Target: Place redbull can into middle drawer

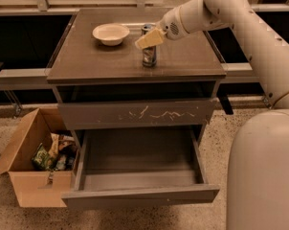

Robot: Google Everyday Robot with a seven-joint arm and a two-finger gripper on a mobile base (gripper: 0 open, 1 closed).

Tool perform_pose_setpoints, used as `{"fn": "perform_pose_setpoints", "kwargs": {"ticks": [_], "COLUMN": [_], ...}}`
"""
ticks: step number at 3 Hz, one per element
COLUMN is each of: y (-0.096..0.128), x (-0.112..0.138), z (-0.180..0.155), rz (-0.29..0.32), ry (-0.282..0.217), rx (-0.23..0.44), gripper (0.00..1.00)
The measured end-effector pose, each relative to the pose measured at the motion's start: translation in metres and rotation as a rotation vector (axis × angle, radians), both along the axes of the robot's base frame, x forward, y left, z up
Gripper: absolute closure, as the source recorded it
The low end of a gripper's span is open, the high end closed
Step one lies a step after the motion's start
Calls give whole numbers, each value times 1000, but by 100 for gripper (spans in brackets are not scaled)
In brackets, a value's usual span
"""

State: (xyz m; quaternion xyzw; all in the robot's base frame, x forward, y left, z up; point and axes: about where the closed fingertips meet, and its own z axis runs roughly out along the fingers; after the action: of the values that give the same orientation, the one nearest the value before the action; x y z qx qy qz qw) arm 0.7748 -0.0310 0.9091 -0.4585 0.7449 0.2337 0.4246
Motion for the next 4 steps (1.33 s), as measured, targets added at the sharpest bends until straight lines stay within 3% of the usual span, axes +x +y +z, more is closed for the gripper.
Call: {"fn": "perform_pose_setpoints", "kwargs": {"ticks": [1,2,3,4], "y": [8,7,9,10], "x": [-4,-26,-57,-57], "z": [1,23,53,53], "rz": [7,41,131,130], "ry": [-12,-75,-175,-173], "rx": [29,66,98,99], "gripper": [65,88,100,100]}}
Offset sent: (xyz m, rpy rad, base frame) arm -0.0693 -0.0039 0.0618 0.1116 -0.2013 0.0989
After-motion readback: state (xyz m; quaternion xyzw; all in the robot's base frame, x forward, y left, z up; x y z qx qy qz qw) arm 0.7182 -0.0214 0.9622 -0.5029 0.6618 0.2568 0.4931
